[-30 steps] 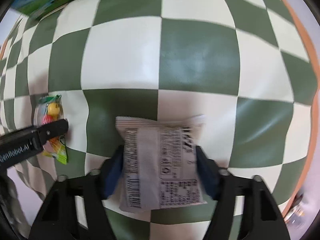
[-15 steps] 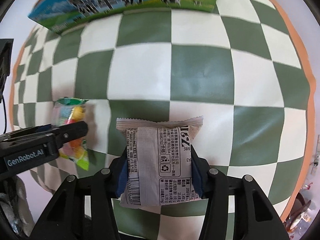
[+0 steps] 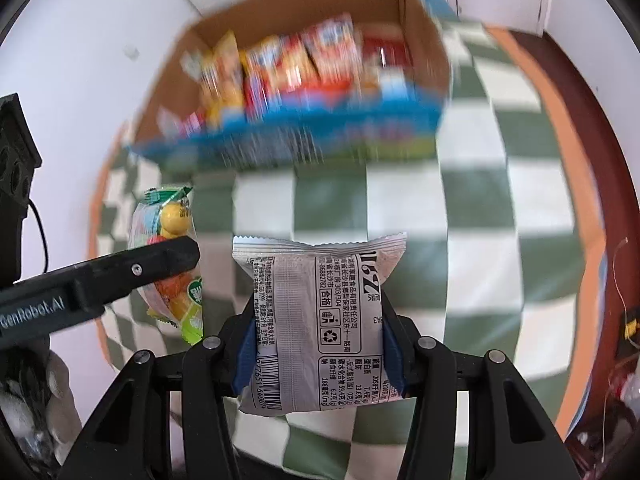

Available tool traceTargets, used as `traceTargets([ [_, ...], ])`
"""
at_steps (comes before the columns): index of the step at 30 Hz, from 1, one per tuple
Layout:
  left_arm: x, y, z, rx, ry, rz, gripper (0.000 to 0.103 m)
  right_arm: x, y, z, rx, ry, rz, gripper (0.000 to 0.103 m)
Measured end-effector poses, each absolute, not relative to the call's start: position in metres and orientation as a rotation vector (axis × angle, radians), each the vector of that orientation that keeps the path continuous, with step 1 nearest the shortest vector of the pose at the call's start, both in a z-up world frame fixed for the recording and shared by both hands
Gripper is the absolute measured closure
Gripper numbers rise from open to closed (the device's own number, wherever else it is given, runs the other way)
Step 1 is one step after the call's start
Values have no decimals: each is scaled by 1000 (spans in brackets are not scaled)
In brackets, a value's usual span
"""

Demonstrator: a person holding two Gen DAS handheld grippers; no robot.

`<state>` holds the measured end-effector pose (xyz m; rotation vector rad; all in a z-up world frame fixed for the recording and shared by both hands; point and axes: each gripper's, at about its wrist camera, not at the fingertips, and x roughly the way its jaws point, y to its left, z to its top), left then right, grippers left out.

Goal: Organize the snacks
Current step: 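Carry both packs into the box and open both tools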

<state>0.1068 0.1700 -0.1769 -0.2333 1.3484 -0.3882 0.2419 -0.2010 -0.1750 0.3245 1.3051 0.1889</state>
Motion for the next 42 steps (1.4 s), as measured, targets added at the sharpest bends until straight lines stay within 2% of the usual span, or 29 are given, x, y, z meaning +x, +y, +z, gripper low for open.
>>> traceTargets([
  [4,163,164,-149,-188,1271,-366,57,296,-210,-140,313,1190,187,49],
  [11,270,148,-161,-47,1273,-285,57,402,-209,-126,244,1147,176,49],
  [18,344,146,-210,-7,1370,-242,56,500,-212,-158,234,1249,140,49],
  [27,384,139,-243,27,1498,-218,52,567,-203,-212,234,1399,144,47],
  [28,386,141,-244,10,1502,-219,50,573,-201,-218,228,1428,141,34],
  [29,387,142,-243,-6,1499,-219,46,574,-200,-218,216,1436,137,12],
  [30,387,144,-242,-18,1493,-217,39,574,-200,-217,191,1429,124,6],
  [33,380,148,-233,-52,1460,-231,20,569,-201,-210,151,1411,108,5],
  [35,374,147,-228,-50,1442,-240,17,562,-204,-207,142,1406,94,5],
  [37,367,147,-229,-38,1449,-239,1,553,-206,-206,119,1405,73,5],
  [42,342,149,-229,-18,1432,-223,0,527,-211,-202,100,1382,41,5],
])
